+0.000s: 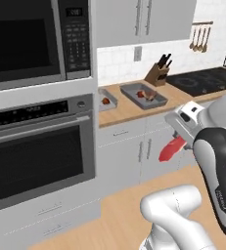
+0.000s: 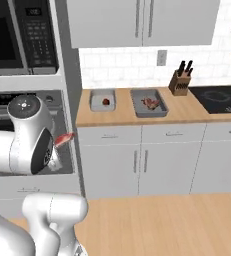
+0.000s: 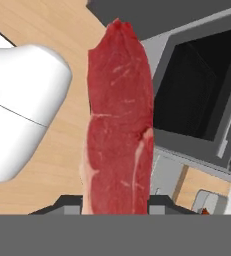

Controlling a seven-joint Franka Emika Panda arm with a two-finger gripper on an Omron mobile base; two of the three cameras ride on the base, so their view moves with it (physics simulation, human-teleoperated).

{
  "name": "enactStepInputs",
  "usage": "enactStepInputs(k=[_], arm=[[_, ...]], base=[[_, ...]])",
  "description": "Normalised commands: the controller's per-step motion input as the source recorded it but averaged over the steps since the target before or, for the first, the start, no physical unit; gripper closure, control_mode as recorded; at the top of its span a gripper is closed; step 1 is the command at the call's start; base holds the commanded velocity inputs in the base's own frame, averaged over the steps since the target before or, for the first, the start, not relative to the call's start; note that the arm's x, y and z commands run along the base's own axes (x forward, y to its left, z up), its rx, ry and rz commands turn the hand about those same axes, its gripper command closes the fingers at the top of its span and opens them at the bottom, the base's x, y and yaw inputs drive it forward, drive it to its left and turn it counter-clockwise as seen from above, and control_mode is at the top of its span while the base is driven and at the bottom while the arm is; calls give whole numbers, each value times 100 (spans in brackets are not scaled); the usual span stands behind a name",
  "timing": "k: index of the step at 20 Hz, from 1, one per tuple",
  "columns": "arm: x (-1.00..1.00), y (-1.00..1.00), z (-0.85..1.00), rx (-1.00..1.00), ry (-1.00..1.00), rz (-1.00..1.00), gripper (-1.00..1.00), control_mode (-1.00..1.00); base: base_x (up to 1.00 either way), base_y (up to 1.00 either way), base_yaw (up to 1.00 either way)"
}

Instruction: Place one bell pepper and one steak in each tupperware on the nearby counter, to pack two identical lunches.

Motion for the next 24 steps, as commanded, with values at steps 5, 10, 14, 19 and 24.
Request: enactStepInputs(k=[5, 10, 14, 19, 24], arm=[[0, 0, 0, 0, 0, 0, 100, 100], [0, 0, 0, 0, 0, 0, 100, 100], [0, 0, 0, 0, 0, 0, 100, 100], [0, 0, 0, 0, 0, 0, 100, 100], [0, 0, 0, 0, 0, 0, 100, 100]], base=[[100, -91, 2], [100, -77, 5], [100, -100, -13], [99, -99, -27], [97, -49, -3]])
